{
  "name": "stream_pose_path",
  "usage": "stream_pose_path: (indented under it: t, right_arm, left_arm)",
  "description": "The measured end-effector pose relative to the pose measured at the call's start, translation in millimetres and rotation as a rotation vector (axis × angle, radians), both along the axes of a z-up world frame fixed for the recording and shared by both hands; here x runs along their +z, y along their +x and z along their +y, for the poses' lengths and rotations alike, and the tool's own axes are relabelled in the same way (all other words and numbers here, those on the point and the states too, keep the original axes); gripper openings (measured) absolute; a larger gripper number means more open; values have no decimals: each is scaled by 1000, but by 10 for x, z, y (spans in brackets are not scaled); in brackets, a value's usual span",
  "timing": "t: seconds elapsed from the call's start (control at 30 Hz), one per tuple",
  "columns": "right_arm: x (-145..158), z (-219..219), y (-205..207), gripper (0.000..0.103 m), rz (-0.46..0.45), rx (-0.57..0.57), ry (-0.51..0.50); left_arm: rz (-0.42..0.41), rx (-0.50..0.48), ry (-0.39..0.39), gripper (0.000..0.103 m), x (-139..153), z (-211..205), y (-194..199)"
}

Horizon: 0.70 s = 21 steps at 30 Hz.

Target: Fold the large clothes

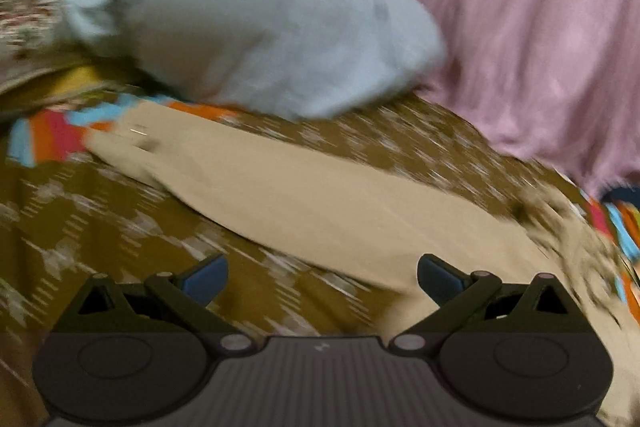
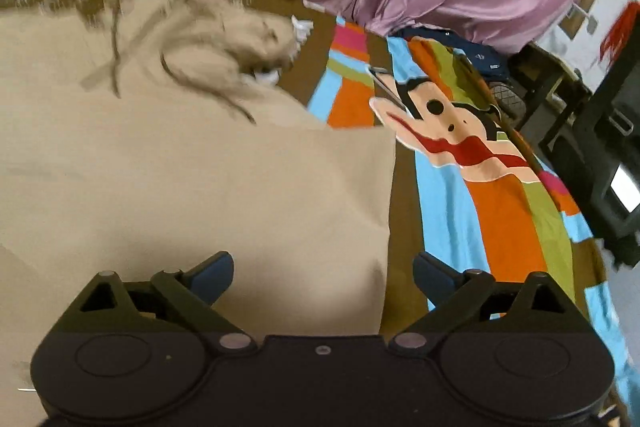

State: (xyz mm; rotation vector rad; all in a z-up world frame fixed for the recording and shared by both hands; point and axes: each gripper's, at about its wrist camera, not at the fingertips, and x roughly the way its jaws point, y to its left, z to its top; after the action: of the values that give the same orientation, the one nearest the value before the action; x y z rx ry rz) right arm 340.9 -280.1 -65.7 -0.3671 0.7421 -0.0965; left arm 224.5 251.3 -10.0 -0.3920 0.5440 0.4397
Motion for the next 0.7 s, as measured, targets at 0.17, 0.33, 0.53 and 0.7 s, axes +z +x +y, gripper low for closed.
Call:
stream_pose_path:
  t: [0.17,0.33,0.53,0.7]
  right_arm:
    - [417,158,-628,102,-85,133,88]
    - [452,364,-1271,102,-113,205,134]
    - [31,592,-1680,102,-110,239,83]
    - [-146,647,-1705,102,-118,210,44]
  left_arm:
    - [118,148,92,102,34,942,141]
    - [197,239,127,102,-123,1676,349]
    - [108,344,-104,92,-302,2348,410]
    - [95,416,-192,71,-437,2589,533]
